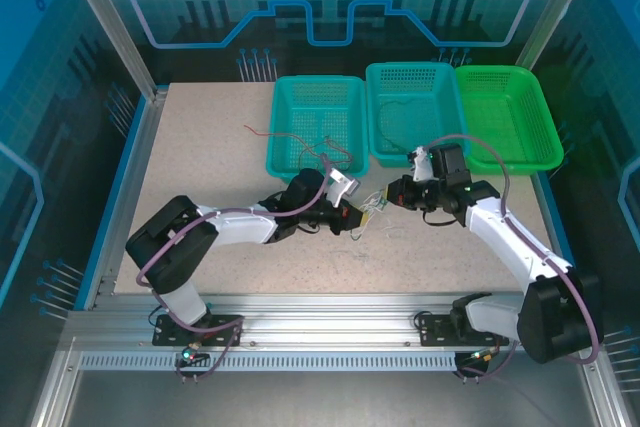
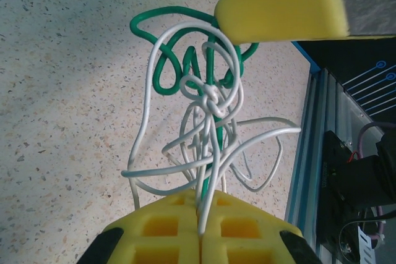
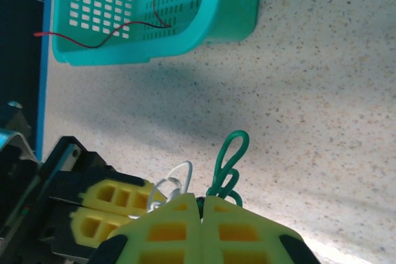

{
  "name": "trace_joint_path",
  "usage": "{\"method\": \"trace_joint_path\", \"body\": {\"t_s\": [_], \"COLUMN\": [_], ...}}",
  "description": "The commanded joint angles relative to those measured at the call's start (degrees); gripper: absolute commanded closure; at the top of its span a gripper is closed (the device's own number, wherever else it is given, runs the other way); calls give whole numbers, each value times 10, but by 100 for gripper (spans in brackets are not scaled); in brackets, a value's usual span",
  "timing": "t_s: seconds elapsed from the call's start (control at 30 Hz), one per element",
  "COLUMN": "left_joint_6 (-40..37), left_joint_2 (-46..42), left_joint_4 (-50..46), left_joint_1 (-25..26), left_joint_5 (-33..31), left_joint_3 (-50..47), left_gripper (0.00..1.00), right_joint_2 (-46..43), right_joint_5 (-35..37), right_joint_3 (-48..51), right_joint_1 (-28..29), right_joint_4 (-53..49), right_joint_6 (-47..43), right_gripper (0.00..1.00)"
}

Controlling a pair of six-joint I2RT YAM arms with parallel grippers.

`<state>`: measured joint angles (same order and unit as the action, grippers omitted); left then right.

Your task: Untangle the cables

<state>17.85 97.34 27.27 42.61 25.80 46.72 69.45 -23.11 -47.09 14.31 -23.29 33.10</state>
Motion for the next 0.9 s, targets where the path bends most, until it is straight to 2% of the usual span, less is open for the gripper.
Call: {"method": "trace_joint_path", "body": {"t_s": [0.0,0.17,0.37,0.5,0.6,0.63,0.67,0.73,0.8,0.87], "left_joint_6": [-9,-15,-7,-1,1,1,1,-2,-3,-3], "left_joint_2": [-26,-34,-45,-52,-57,-58,-59,-57,-52,-45], "left_joint_4": [-8,-78,-90,-90,-82,-79,-73,-62,-52,-51], "left_joint_1": [3,3,2,2,2,2,2,2,2,2], "left_joint_5": [-12,-73,-85,-94,-95,-94,-90,-78,-65,-60], "left_joint_3": [-3,-9,-37,-52,-59,-59,-59,-55,-50,-44], "left_gripper": [97,96,90,85,86,88,90,93,95,98], "right_joint_2": [-19,-72,-137,-157,-154,-147,-134,-106,-74,-40], "right_joint_5": [41,116,162,158,103,53,-12,-83,-66,-35], "right_joint_3": [8,12,-1,-13,-21,-23,-22,-24,-29,-30], "right_joint_1": [-6,-45,-140,-198,-222,-221,-214,-179,-122,-68], "right_joint_4": [-13,-53,-99,-117,-104,-89,-69,-45,-56,-54], "right_joint_6": [4,4,-1,-10,-25,-35,-42,-46,-60,-61], "right_gripper": [100,100,100,100,100,95,85,71,63,61]}}
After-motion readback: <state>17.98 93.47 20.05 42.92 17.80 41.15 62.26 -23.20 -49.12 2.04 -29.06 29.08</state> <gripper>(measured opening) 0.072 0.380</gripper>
